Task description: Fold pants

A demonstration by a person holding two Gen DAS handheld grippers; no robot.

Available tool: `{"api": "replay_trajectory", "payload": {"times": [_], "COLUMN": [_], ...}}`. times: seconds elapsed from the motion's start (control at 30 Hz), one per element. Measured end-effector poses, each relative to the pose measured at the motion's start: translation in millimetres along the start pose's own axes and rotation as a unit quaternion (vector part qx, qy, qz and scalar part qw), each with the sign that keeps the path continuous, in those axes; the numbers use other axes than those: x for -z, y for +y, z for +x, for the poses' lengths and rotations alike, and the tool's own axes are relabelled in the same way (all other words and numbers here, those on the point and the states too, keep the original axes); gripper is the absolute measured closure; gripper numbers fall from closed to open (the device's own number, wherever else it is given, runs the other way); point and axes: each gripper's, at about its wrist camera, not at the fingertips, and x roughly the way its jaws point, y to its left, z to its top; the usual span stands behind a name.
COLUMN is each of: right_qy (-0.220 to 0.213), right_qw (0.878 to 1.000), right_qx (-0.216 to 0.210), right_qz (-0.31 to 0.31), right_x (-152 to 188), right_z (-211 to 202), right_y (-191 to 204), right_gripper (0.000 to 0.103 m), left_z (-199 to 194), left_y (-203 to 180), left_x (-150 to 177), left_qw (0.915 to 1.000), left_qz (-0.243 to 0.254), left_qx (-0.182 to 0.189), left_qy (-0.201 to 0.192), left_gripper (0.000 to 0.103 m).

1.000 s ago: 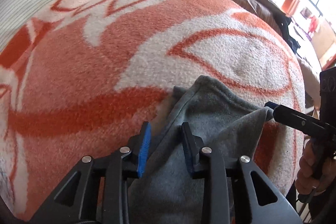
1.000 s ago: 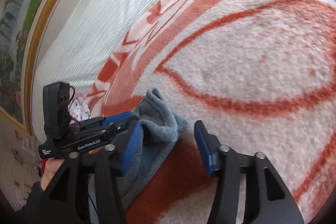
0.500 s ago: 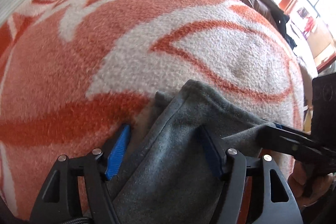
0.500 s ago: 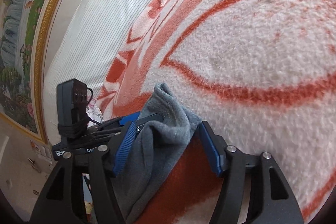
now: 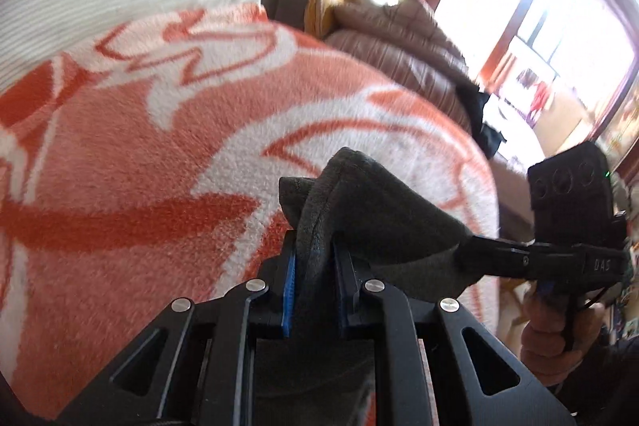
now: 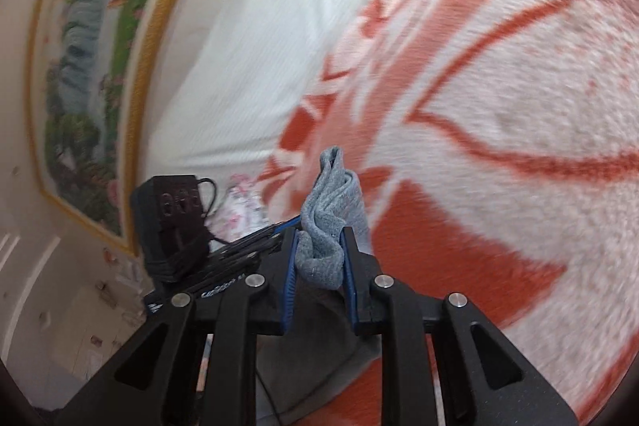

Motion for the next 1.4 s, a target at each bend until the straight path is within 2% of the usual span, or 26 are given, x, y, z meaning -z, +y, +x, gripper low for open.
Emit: {"api": "replay_trajectory", "payload": {"times": [0.1, 0.2, 0.33, 0.5, 0.7, 0.97, 1.0, 1.17, 1.4], "right_qy": [0.019, 0.042, 0.085, 0.147, 0.222, 0.303, 0.311, 0.337, 0.357], "right_qw": [0.999, 0.995, 0.987, 0.976, 0.961, 0.943, 0.941, 0.934, 0.927], "right_qx": [-0.046, -0.078, -0.116, -0.133, -0.146, -0.117, -0.112, -0.093, -0.088], "right_qz": [-0.021, -0.045, -0.075, -0.093, -0.072, -0.068, -0.069, -0.067, -0.074], "right_x": [12, 29, 58, 100, 149, 211, 217, 237, 245], "right_z": [6, 12, 33, 75, 127, 191, 197, 220, 224], "right_y": [33, 65, 106, 137, 141, 134, 132, 122, 125], "right_gripper": [0.081, 0.081, 0.081, 0.081, 0.081, 0.081, 0.081, 0.081, 0.070], "left_z": [-45, -90, -149, -188, -208, -208, -209, -220, -243], "left_y": [3, 12, 25, 52, 89, 132, 135, 151, 145], "left_x": [10, 29, 72, 136, 205, 277, 285, 320, 347], "left_qw": [0.9987, 0.9954, 0.9863, 0.9715, 0.9521, 0.9306, 0.9277, 0.9099, 0.8953], "left_qz": [-0.025, -0.053, -0.097, -0.164, -0.240, -0.312, -0.321, -0.364, -0.391], "left_qx": [0.013, 0.010, 0.004, -0.004, -0.011, -0.040, -0.043, -0.052, -0.074], "left_qy": [-0.042, -0.080, -0.134, -0.171, -0.189, -0.186, -0.186, -0.193, -0.200], "left_gripper": [0.088, 0.088, 0.088, 0.088, 0.088, 0.088, 0.091, 0.091, 0.091]}}
